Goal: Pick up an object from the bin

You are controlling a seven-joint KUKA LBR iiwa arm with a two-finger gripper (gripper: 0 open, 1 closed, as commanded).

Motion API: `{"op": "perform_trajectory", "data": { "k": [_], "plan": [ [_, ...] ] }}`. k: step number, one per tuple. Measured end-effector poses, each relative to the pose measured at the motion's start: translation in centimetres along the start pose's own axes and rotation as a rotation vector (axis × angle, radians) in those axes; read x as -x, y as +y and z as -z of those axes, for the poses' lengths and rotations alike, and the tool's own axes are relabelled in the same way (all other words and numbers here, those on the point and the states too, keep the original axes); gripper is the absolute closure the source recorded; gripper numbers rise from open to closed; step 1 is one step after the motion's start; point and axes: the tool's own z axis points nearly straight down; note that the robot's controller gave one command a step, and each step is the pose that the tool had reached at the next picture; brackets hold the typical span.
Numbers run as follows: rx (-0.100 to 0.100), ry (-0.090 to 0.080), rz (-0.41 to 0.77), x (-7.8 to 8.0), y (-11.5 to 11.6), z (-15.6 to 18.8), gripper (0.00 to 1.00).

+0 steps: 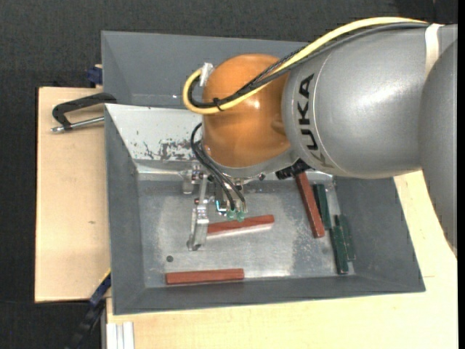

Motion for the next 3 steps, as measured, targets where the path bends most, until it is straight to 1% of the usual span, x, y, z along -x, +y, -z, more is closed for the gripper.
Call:
{"op": "perform_trajectory", "data": {
  "k": [1, 2, 3],
  "plan": [
    [0.002, -0.008, -0.002, 0.2, -0.1, 0.4, 0.0],
    [0.005, -0.016, 0.036, 0.6, -3.3, -3.8, 0.0],
    [0.001, -0.011, -0.039, 1.4, -5.3, -9.6, 0.0]
  ]
}}
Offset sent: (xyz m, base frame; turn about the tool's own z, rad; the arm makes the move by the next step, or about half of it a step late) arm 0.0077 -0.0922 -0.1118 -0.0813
